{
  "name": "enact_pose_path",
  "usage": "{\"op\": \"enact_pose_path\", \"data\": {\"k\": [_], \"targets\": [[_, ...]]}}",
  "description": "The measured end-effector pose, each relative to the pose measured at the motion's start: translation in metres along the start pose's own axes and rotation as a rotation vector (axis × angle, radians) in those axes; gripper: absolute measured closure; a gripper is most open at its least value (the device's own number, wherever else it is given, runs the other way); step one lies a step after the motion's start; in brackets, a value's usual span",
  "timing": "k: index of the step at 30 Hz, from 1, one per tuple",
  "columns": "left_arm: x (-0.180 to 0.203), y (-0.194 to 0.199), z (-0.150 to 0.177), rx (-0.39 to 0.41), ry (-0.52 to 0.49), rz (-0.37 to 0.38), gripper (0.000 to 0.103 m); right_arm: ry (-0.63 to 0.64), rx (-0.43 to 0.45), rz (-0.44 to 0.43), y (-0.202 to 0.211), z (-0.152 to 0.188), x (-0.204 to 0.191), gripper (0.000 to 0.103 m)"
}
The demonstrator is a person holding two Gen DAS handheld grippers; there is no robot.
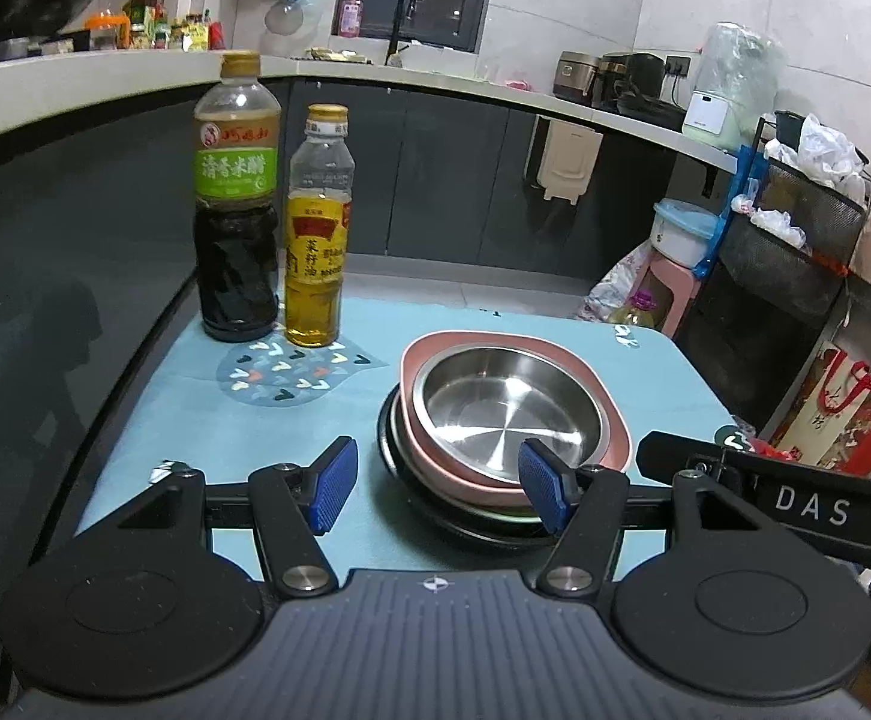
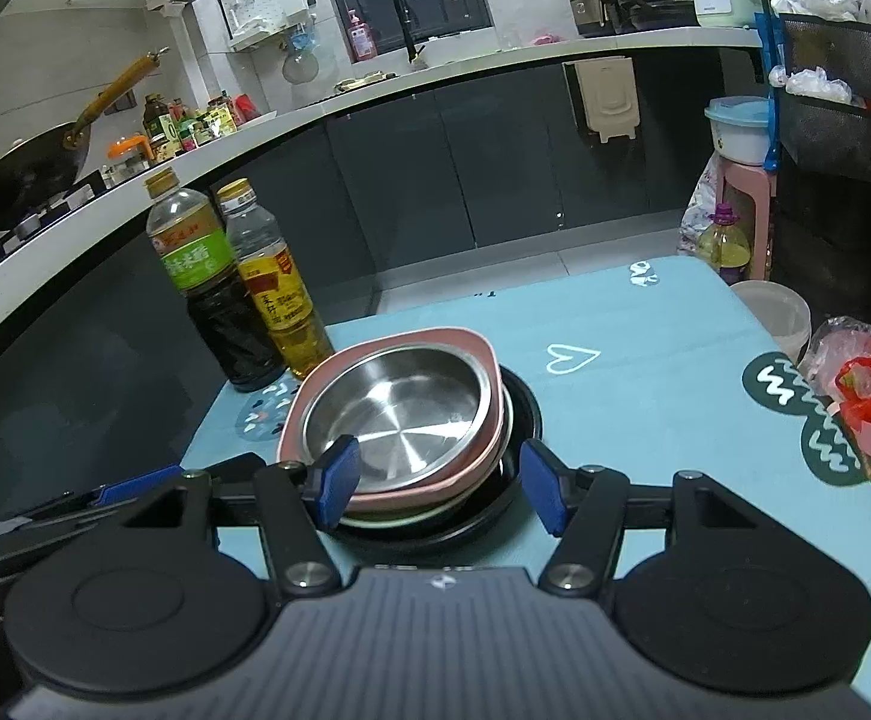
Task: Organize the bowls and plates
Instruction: 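Open both tools and pull them back from the stack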
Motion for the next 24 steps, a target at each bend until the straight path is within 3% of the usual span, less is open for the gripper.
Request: {"op": "enact_pose_path", "data": {"k": [12,24], "targets": [[0.002,0.041,0.008,0.054,-0.044,-0.039,0.046,0.003,0.037,0.013,0.032,0.005,-0.013,0.045],[0.003,0.082,0.028,0.060,-0.103,-0.130,0.046,0.044,0.102,0.123,0.070,0.018,-0.019,0.045]]}}
Point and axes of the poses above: each gripper's, at about its wrist camera, not at the fingertips, and y roughly against the way its jaws point, x to its right, z to its underside, the point moved 9 cm from there along -y, roughly the way its jaws point, and after that the axes turned 15 degrees about y, right-handed, at the moved point
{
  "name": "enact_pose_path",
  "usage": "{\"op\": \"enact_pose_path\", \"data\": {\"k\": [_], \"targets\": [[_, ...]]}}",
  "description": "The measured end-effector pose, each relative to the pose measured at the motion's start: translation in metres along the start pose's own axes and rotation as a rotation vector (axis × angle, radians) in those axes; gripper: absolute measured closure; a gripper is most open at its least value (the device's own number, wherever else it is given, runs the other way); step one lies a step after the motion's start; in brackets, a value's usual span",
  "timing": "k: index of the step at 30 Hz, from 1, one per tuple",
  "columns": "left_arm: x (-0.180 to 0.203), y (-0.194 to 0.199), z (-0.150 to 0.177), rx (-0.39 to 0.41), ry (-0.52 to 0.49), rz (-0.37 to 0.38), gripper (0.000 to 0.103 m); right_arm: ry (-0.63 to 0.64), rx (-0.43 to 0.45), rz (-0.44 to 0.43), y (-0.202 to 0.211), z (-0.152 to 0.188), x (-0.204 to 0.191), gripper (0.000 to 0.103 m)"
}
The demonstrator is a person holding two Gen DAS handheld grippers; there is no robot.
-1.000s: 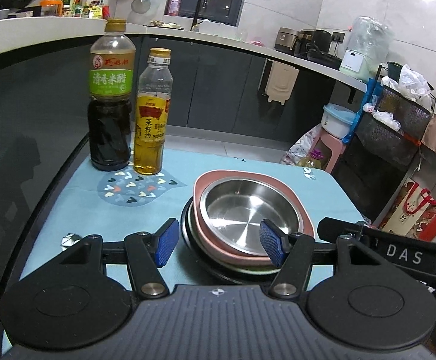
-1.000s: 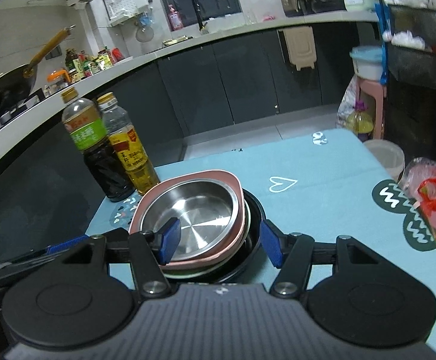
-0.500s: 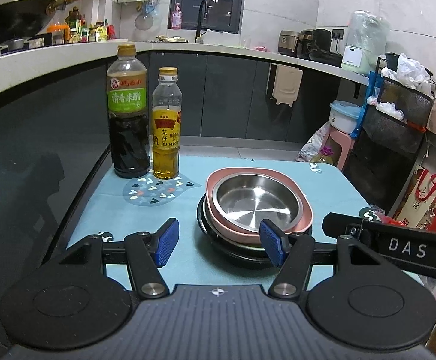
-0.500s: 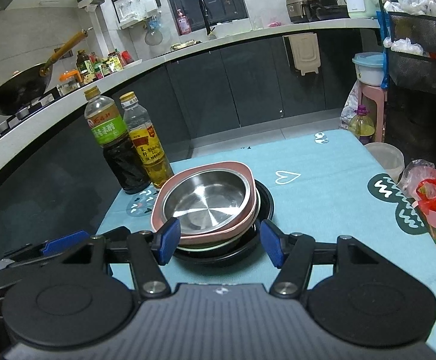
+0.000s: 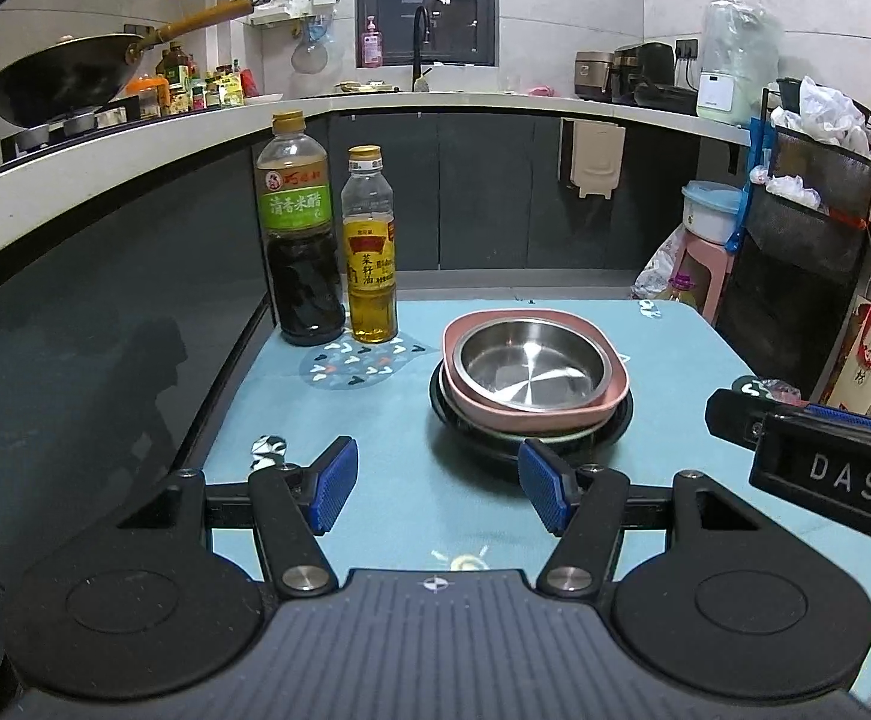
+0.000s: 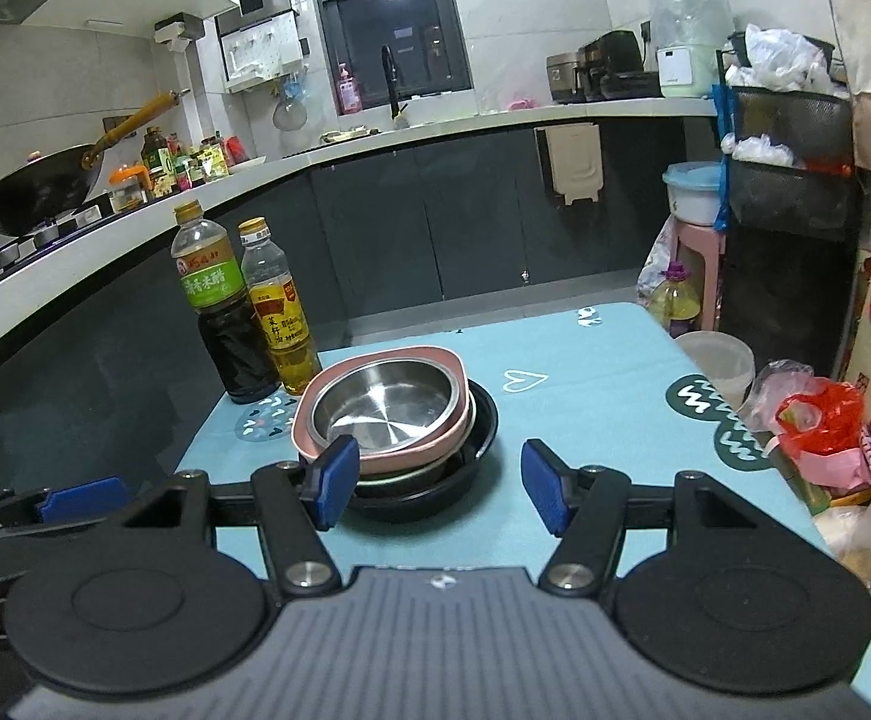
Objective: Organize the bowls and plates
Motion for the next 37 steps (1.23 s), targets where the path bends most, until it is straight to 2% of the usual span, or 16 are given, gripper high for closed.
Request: {"op": "enact_pose_path", "data": {"k": [9,25,37], "targets": [[-0.004,0.020,0.013,-0.008,0.000,-0.030,0.046,0.013,0.002,0.027,0.019,0.011,-0.006,0.045],[0.003,0.052,0.025,0.024,-0.023,-0.002,0.046,0.034,0.029,0.058,0.047,0.017,-0.014,0.045],[0.003,0.058,0.025,0.033,-0.032,0.002,0.046,0.039,0.039,0.071,0.054,0.019,-0.016,0.045]]}}
Point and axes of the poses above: each gripper's, at about its wrist camera, not at the fingertips, and y roughly against the way its jaws point, x to its right, z to its underside, the point moved 9 cm from there along -y, roughly the way its jaws point, and after that the axes turned 15 degrees about y, right-handed, at the moved point
